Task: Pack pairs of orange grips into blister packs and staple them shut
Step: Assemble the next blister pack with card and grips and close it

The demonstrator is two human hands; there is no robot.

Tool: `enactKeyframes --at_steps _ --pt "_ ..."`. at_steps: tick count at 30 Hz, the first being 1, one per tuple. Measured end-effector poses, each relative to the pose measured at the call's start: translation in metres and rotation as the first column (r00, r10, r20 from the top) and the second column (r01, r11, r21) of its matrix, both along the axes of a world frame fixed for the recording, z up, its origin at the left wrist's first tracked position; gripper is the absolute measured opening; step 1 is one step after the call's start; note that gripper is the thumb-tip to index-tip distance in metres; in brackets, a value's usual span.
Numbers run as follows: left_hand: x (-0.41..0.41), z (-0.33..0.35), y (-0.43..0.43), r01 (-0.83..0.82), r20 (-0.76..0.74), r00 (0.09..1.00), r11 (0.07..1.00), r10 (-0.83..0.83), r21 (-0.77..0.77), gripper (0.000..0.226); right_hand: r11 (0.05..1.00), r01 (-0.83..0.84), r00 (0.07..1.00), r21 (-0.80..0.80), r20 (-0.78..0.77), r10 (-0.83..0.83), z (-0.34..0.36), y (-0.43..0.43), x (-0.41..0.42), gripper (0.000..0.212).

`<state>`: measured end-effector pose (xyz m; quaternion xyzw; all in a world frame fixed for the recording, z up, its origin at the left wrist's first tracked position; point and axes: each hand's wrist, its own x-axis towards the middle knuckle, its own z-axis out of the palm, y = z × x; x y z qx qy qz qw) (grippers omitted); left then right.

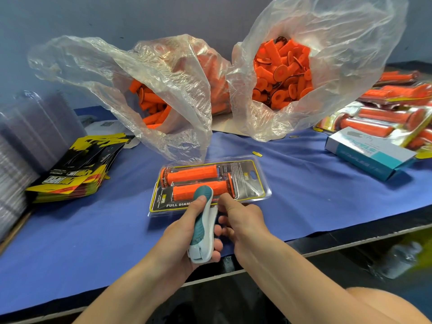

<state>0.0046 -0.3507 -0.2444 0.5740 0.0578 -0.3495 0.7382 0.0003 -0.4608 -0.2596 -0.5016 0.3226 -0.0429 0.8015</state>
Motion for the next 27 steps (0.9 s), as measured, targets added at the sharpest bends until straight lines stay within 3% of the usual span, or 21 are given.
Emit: enactKeyframes --at_steps 10,16,27 --pt "-0.0009 -0.0011 -0.0026 -0.033 0.056 0.998 0.999 0.032 0.023 0.054 1.000 -0.013 1.000 0.014 -0.001 0.013 -0.0009 -0.0006 -0.0008 0.014" --pt "-0.0051 -0.0016 -0.0030 -0.036 0.036 0.999 0.998 0.039 -0.059 0.049 0.999 -0.015 1.000 0.044 -0.016 0.016 -0.0003 -0.0020 -0.0010 0.014" --pt "-0.0012 0.0028 0.0005 -0.043 0.009 0.999 0.999 0.043 -0.019 0.047 1.000 -0.018 1.000 -0.001 -0.022 0.018 -0.0025 0.0003 -0.0005 0.016"
